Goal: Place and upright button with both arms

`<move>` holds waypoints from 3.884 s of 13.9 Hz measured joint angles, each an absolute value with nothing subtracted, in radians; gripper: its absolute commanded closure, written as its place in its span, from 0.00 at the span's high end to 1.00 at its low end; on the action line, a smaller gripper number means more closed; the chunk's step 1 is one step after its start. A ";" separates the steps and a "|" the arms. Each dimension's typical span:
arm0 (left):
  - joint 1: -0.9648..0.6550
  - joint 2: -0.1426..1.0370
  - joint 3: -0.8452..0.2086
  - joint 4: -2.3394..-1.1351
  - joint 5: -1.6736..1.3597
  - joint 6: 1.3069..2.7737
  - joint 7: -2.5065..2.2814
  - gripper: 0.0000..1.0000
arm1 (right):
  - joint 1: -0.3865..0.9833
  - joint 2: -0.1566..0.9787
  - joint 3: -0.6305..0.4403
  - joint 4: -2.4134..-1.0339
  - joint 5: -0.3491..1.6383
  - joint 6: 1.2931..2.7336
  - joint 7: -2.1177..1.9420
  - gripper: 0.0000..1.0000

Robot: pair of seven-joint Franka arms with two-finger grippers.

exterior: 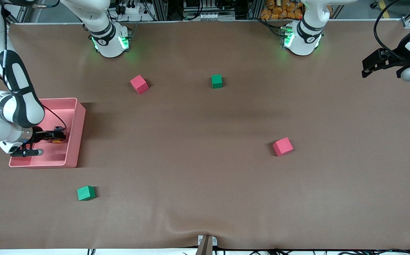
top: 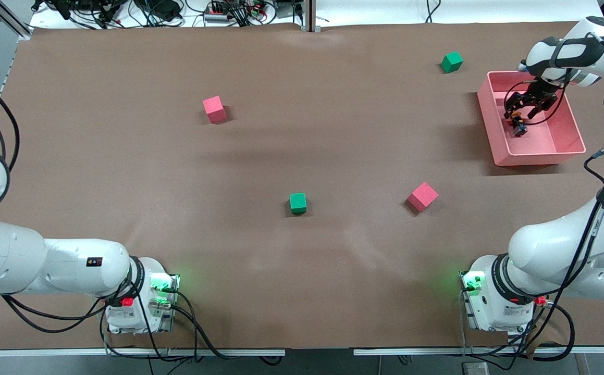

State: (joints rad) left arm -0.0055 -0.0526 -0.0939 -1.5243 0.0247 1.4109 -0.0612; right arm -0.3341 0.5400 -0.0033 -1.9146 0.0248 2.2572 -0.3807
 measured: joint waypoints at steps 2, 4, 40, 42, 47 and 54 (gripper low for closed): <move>-0.005 -0.053 -0.094 -1.524 0.025 1.409 -0.061 1.00 | -0.334 0.548 -0.003 -1.917 0.025 2.271 -0.380 0.26; -0.005 -0.053 -0.094 -1.524 0.025 1.406 -0.061 1.00 | -0.334 0.552 -0.003 -1.917 0.025 2.274 -0.380 0.00; 0.031 -0.035 -0.089 -1.522 0.025 1.444 -0.061 1.00 | 0.756 0.921 0.041 -1.311 0.189 2.303 0.580 0.05; 0.030 -0.017 -0.091 -1.522 0.025 1.450 -0.061 1.00 | 0.758 0.922 0.041 -1.305 0.190 2.303 0.596 1.00; 0.017 0.030 -0.102 -1.524 0.024 1.456 -0.059 1.00 | 0.761 0.921 0.035 -1.276 0.190 2.303 0.636 1.00; -0.106 0.195 -0.109 -1.535 0.023 1.452 -0.061 1.00 | 0.680 0.769 -0.082 -1.152 0.097 1.997 0.639 1.00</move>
State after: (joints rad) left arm -0.1058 0.1955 -0.1090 -1.5345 0.0226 1.4523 -0.0612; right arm 0.6803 0.7692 -0.0823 -1.1521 0.0970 1.9968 0.6392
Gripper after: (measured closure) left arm 0.000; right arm 0.000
